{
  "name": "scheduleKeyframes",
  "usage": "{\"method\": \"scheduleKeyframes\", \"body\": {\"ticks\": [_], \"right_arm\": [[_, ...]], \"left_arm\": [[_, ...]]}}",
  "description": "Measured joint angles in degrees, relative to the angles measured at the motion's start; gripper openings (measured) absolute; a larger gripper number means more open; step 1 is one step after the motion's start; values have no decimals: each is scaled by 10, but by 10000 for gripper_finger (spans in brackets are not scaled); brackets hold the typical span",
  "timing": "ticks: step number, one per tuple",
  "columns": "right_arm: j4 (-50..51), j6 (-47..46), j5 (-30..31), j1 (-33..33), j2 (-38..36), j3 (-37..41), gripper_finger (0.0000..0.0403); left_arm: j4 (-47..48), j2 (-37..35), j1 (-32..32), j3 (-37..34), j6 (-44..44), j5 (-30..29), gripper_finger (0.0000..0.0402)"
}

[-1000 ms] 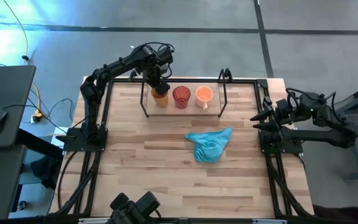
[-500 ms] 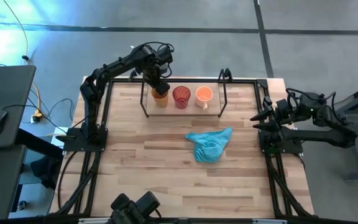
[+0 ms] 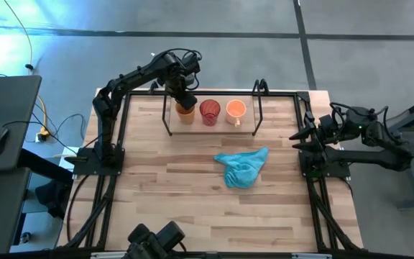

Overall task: Stack small to large cups/mugs on shelf
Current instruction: Return to Home Position

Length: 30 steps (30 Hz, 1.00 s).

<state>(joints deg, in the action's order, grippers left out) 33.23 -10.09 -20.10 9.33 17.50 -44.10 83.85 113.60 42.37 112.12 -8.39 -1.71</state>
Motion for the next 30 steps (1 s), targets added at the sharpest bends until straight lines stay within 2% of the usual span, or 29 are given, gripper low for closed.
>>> {"method": "scheduleKeyframes", "body": {"ticks": [8, 16, 21, 26, 30], "right_arm": [[0, 1, 0, 0, 0, 0, 130], [-2, 1, 0, 0, 0, 0, 130], [-10, 1, 0, 0, 0, 0, 130], [-9, -3, 0, 0, 0, 0, 130], [-5, -4, 0, 0, 0, 0, 130]], "left_arm": [[2, -14, 0, 0, 0, -1, 118], [2, -65, 0, 0, -9, -3, 120], [10, -107, -10, 39, -21, 27, 120], [-11, -167, -60, 87, -40, 90, 122], [-84, -230, -150, 90, -45, 110, 122]]}}
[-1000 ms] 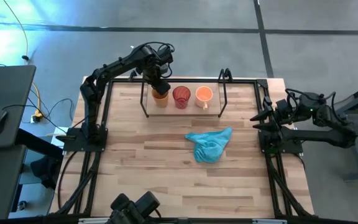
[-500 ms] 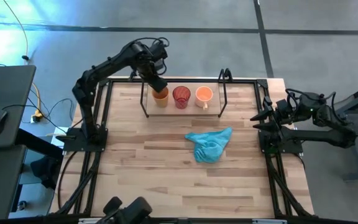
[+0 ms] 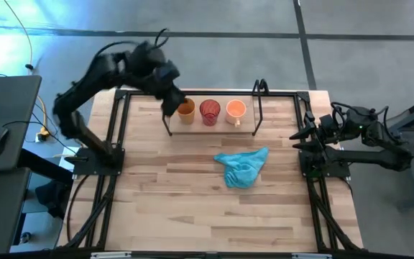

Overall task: Stack small to large cups/mugs on shelf
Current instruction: Return to Home Position

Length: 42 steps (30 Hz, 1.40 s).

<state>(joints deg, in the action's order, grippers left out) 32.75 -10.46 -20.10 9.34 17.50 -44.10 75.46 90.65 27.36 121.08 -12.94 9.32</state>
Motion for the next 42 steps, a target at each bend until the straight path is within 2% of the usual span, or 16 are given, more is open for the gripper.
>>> {"method": "scheduleKeyframes", "body": {"ticks": [4, 6, 9, 12, 14, 20, 25, 32, 35, 39, 42], "right_arm": [[-8, 12, 0, 0, 0, 0, 130], [-14, 19, 0, 0, 0, 0, 130], [-32, 23, 0, 0, 0, 0, 130], [-87, 28, -5, 0, -4, 19, 130], [-145, 19, -5, 0, -9, 49, 130], [-318, -33, -23, 0, -24, 164, 130], [-402, -65, -38, 0, -37, 223, 130], [-404, -21, -38, 0, -73, 220, 130], [-369, -6, -32, 0, -95, 220, 130], [-305, -1, -25, 0, -124, 220, 130], [-276, -1, -24, 0, -145, 220, 130]], "left_arm": [[-98, -41, -128, -4, 17, -2, 122], [-165, -53, -197, -20, 43, -22, 122], [-263, -62, -281, -64, 97, -52, 122], [-342, -63, -327, -128, 117, -84, 122], [-386, -69, -338, -186, 112, -103, 122], [-620, -102, -345, -410, 79, -136, 122], [-791, -191, -345, -595, 52, -188, 122], [-1019, -369, -345, -837, 50, -257, 122], [-1105, -436, -345, -932, 51, -270, 122], [-1188, -513, -345, -1031, 55, -282, 122], [-1205, -558, -345, -1076, 71, -287, 122]]}}
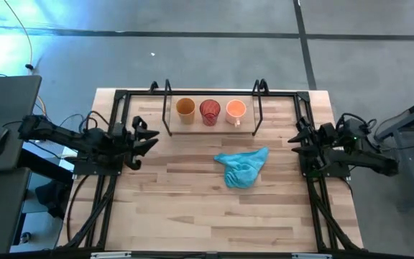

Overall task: Stack small to large cups/mugs on shelf
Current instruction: Return to Home Position

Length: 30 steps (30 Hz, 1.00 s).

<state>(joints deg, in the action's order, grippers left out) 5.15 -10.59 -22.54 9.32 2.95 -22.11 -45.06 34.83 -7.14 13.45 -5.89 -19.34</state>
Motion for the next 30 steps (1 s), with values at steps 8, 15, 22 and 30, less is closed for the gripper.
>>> {"method": "scheduleKeyframes", "body": {"ticks": [8, 15, 22, 30], "right_arm": [[47, 5, 1, 0, -26, 0, 130], [60, 33, 38, 0, -27, 0, 130], [14, 92, 59, 0, -27, 0, 130], [10, 119, 75, 0, -27, 0, 130]], "left_arm": [[2, -88, 0, -66, 64, -41, 122], [2, -179, 0, -99, 149, -88, 122], [25, -261, 0, -99, 248, -75, 122], [134, -346, 1, -98, 294, -66, 122]]}}
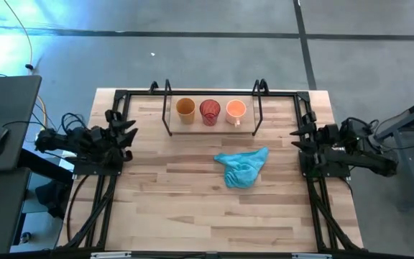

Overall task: Stack small to large cups/mugs on shelf
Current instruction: Return to Home Position

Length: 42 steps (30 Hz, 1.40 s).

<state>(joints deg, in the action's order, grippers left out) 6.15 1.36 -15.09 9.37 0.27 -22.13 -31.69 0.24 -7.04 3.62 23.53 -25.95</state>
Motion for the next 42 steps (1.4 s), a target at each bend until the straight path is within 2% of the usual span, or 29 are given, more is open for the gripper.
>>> {"method": "scheduleKeyframes", "body": {"ticks": [3, 6, 10, 15, 19, 23, 30, 38, 42], "right_arm": [[-1, 15, 12, 0, 0, 0, 130], [-4, 17, 26, 0, 0, 0, 130], [-13, 4, 38, 0, 0, 0, 130], [-25, -13, 60, 0, 0, 6, 130], [-40, -15, 61, 0, 0, 16, 130], [-41, -27, 75, 0, 0, 16, 130], [-38, -29, 79, 0, 0, 16, 130], [10, -36, 79, 0, 0, 16, 130], [17, -54, 79, 0, 0, 16, 130]], "left_arm": [[27, 1, 17, 9, 16, 6, 122], [72, 1, 55, 21, -4, 23, 122], [142, 1, 131, 53, -48, 95, 122], [187, 1, 228, 52, -163, 217, 122], [173, 1, 273, 12, -219, 246, 122], [91, 1, 284, -31, -242, 252, 122], [126, 5, 284, -31, -274, 246, 122], [152, 5, 284, -31, -309, 290, 122], [170, 6, 284, -31, -339, 288, 122]]}}
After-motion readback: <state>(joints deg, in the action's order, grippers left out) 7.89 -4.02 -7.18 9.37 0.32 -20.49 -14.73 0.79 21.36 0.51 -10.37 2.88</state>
